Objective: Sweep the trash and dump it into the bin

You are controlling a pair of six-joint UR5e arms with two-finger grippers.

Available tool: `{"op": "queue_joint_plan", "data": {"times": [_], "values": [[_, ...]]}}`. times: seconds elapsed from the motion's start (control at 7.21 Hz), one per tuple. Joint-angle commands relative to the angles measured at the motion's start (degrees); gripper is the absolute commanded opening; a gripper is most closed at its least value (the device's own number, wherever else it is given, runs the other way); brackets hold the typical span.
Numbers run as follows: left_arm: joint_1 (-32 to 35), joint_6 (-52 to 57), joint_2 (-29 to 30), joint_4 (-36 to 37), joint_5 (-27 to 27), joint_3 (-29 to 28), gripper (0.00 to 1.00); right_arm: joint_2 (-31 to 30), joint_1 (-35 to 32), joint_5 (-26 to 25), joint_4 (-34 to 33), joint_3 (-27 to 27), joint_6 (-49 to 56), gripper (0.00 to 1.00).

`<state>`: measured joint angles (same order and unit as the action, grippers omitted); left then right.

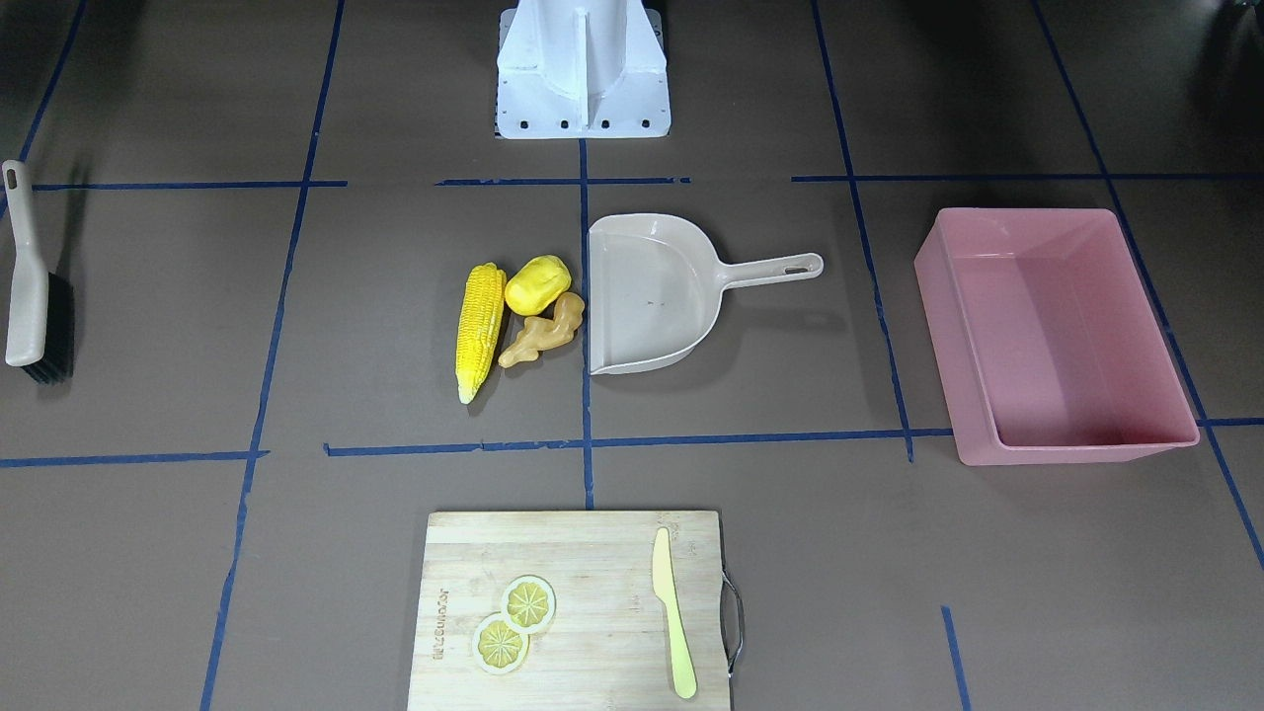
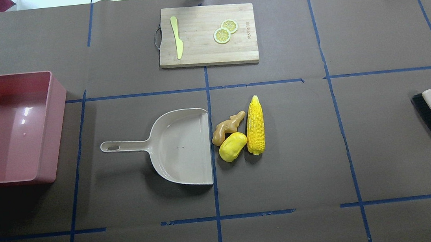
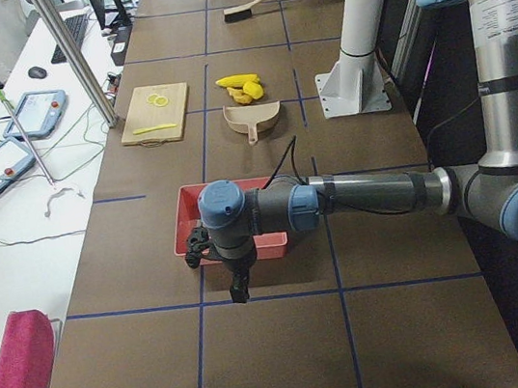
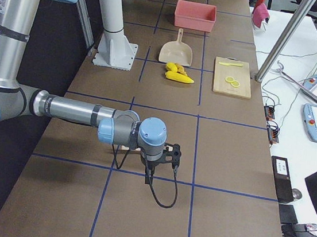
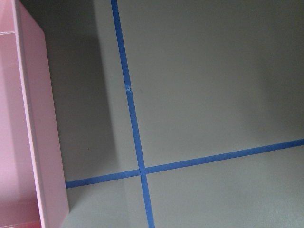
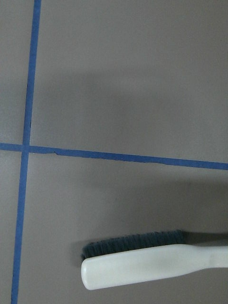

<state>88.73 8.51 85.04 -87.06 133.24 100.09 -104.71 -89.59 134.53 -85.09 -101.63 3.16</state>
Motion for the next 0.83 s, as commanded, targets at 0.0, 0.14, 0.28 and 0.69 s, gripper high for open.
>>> {"op": "queue_joint_plan", "data": {"times": [0.0,0.14,0.28,0.69], "values": [[0.0,-0.4,1.9,-1.8,0.1,-0.2,1.00,0.0,0.0,0.0,0.0,-0.1,0.0,1.00],[0.0,0.0,1.9,-1.9,0.2,-0.8,1.00,0.1,0.0,0.3,0.0,-0.1,0.1,1.00],[0.0,-0.2,2.3,-1.9,0.3,-0.9,1.00,0.5,0.0,0.6,0.0,-0.1,0.1,1.00],[0.0,-0.2,5.9,-2.1,0.3,0.5,1.00,1.0,2.8,0.9,-0.3,-4.4,0.0,1.00]]}}
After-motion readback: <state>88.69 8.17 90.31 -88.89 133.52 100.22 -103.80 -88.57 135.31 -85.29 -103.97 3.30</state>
